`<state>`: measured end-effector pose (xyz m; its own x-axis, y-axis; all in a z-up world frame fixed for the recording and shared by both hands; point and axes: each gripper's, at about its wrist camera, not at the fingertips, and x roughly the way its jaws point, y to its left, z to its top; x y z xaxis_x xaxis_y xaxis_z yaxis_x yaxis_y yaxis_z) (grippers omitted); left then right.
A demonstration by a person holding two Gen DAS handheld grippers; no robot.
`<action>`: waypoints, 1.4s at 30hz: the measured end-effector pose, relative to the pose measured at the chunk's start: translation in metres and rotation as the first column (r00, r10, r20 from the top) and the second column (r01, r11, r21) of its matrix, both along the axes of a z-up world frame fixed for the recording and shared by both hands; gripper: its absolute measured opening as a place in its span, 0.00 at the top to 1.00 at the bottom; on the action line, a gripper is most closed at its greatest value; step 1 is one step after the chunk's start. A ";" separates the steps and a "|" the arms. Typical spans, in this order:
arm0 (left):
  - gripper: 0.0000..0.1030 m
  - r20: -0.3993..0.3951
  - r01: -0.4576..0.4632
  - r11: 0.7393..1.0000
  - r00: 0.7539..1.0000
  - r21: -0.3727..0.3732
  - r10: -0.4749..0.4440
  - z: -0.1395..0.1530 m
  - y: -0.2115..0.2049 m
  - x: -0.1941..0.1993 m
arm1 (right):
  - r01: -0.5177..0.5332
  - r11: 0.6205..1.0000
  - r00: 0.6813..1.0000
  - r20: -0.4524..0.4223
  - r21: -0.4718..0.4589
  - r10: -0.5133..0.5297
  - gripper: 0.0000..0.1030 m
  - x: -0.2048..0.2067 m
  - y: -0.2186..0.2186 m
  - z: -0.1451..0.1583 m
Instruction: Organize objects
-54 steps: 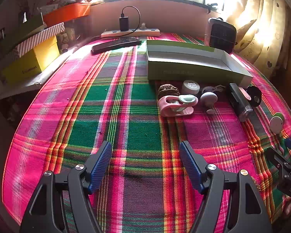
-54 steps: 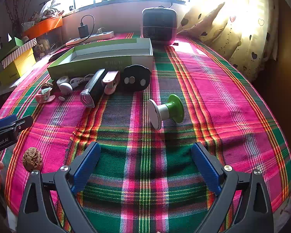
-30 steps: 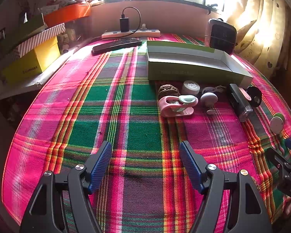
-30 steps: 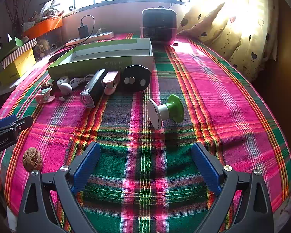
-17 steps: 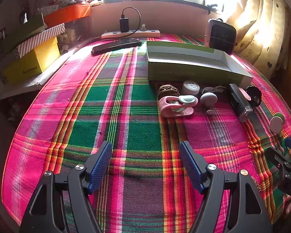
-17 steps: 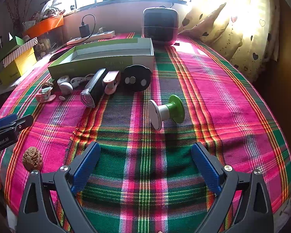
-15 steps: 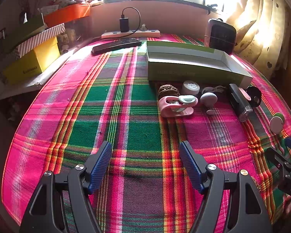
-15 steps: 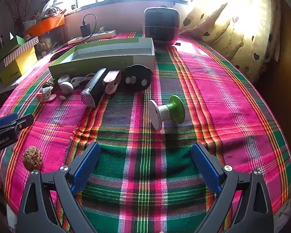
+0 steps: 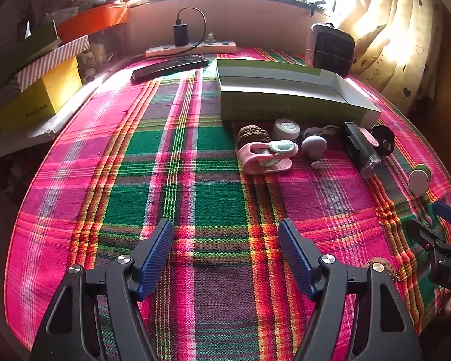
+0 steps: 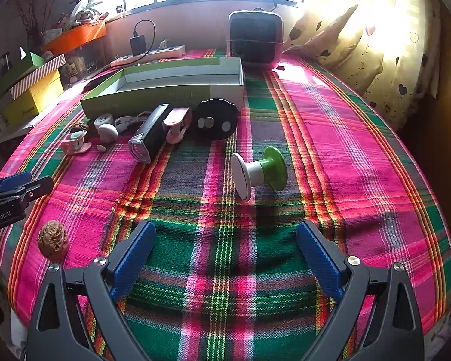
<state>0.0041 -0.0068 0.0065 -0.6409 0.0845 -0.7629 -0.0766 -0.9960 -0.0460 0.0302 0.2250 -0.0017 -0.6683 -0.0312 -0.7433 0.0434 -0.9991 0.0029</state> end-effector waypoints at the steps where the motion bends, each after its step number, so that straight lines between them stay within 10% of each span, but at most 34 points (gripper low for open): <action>1: 0.31 0.000 0.011 1.000 1.000 0.022 -0.011 0.000 -0.001 0.002 | -0.008 1.000 1.000 -0.003 -0.003 0.008 0.07 0.001 0.001 0.000; 7: 0.32 -0.009 0.145 0.988 0.989 0.048 -0.145 0.002 0.008 0.017 | -0.007 0.998 1.000 -0.013 -0.059 0.007 0.08 0.005 0.017 0.003; 18: 0.32 -0.082 0.437 0.896 0.898 0.074 -0.432 0.020 0.051 0.059 | 0.002 1.000 1.000 -0.014 -0.010 -0.002 0.08 -0.010 0.031 0.008; 30: 0.51 -0.021 0.439 0.897 0.898 0.055 -0.439 0.005 0.067 0.049 | -0.031 0.999 0.999 0.005 0.013 0.031 0.14 -0.032 0.029 0.009; 42: 0.72 -0.014 0.417 0.907 0.909 0.059 -0.417 0.004 0.063 0.037 | -0.026 1.000 0.999 0.020 0.010 0.026 0.43 -0.044 0.033 0.007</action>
